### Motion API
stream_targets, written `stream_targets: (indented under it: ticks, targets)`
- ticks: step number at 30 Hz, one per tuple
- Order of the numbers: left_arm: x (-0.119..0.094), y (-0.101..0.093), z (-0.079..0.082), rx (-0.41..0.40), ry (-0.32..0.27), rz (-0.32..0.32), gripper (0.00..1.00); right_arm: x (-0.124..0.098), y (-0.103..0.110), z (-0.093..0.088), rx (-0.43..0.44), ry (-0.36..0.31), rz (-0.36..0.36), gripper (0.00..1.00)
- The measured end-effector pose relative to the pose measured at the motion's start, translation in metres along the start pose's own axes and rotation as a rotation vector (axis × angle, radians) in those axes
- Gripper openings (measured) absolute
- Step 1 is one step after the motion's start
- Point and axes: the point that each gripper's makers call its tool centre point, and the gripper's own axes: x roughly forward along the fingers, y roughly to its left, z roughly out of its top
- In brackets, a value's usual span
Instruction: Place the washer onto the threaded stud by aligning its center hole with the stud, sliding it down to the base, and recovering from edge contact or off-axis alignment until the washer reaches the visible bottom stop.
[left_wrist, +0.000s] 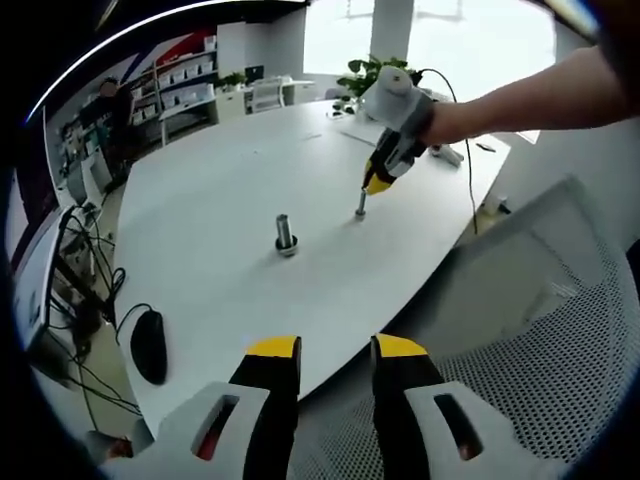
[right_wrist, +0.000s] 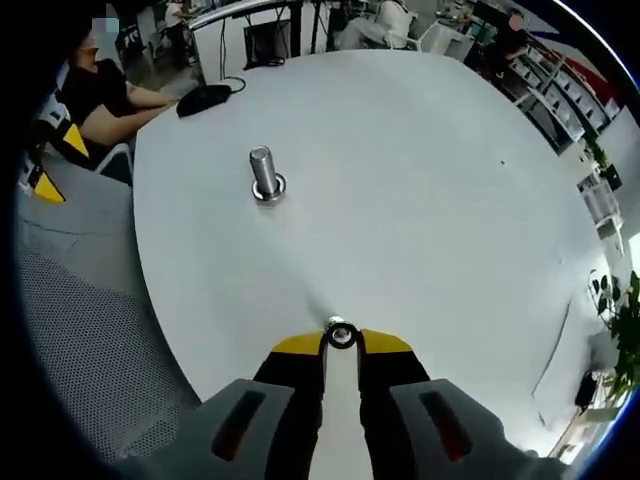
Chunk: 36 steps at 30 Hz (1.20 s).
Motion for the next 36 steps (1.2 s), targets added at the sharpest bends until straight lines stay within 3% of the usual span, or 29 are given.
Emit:
stream_targets:
  ticks: [10,22,36]
  targets:
    - [-0.001,0.0,-0.002,0.0,0.015,0.005,0.26,0.002,0.006,-0.003,0.005,0.018,0.013,0.14]
    - [0.001,-0.002,-0.005,-0.009,0.03,-0.003,0.26,0.034,0.003,-0.016,-0.001,0.054,0.042,0.14]
    - [0.002,-0.001,-0.006,-0.014,0.033,0.002,0.27,0.034,0.006,-0.02,0.039,0.025,0.023,0.21]
